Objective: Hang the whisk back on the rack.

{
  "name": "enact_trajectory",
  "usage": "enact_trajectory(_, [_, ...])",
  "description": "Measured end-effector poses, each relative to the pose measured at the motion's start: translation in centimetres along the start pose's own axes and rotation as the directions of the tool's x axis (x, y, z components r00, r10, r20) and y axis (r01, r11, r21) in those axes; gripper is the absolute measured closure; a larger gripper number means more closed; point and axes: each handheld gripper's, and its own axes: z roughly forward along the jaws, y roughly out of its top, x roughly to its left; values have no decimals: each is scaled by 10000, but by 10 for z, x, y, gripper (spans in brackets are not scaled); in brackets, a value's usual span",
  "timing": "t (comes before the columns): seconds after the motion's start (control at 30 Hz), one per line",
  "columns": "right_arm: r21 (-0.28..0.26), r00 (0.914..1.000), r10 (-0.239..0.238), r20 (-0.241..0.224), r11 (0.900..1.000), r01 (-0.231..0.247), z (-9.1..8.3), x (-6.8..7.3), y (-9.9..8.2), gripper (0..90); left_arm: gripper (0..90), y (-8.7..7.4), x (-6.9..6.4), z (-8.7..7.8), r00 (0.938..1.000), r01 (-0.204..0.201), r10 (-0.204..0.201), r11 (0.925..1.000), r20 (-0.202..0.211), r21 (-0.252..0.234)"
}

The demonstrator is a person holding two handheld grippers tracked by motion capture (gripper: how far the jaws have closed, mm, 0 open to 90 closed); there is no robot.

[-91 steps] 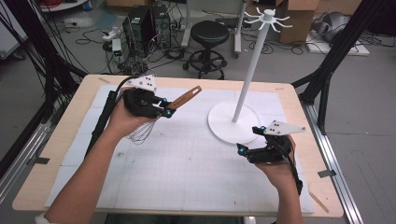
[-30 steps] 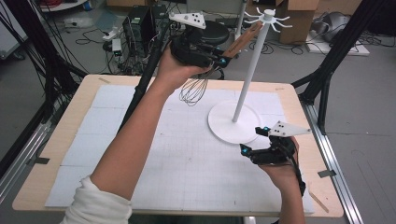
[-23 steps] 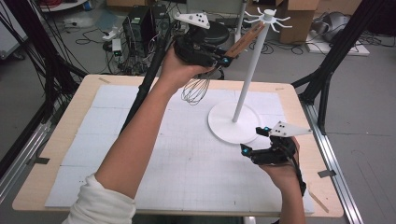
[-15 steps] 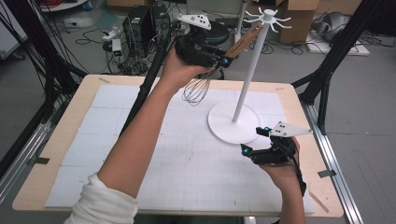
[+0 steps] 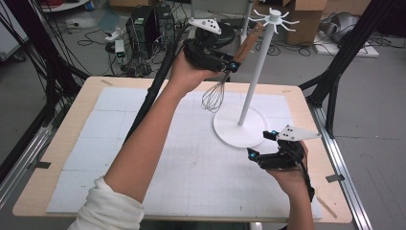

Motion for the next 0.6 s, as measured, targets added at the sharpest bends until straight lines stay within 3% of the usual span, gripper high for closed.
enact_trajectory(0.2, [-27, 10000, -3, 18, 10000, 4, 0, 0, 0, 118, 686, 0, 1, 1, 9997, 117, -116, 9999, -198, 33])
enact_trajectory(0.23, [-33, 10000, -5, 18, 10000, 5, 0, 0, 0, 118, 600, -1, 2, 1, 9993, 173, -172, 9998, -319, 32])
enact_trajectory(0.33, [14, 10000, -25, -22, 10000, 25, 0, 0, 0, 117, 546, -2, 3, -1, 9981, 398, -399, 9992, -467, -42])
enact_trajectory(0.6, [16, 10000, -62, -13, 10000, 62, 0, 0, 0, 118, 437, -10, 0, -6, 9978, 456, -446, 9988, -485, 193])
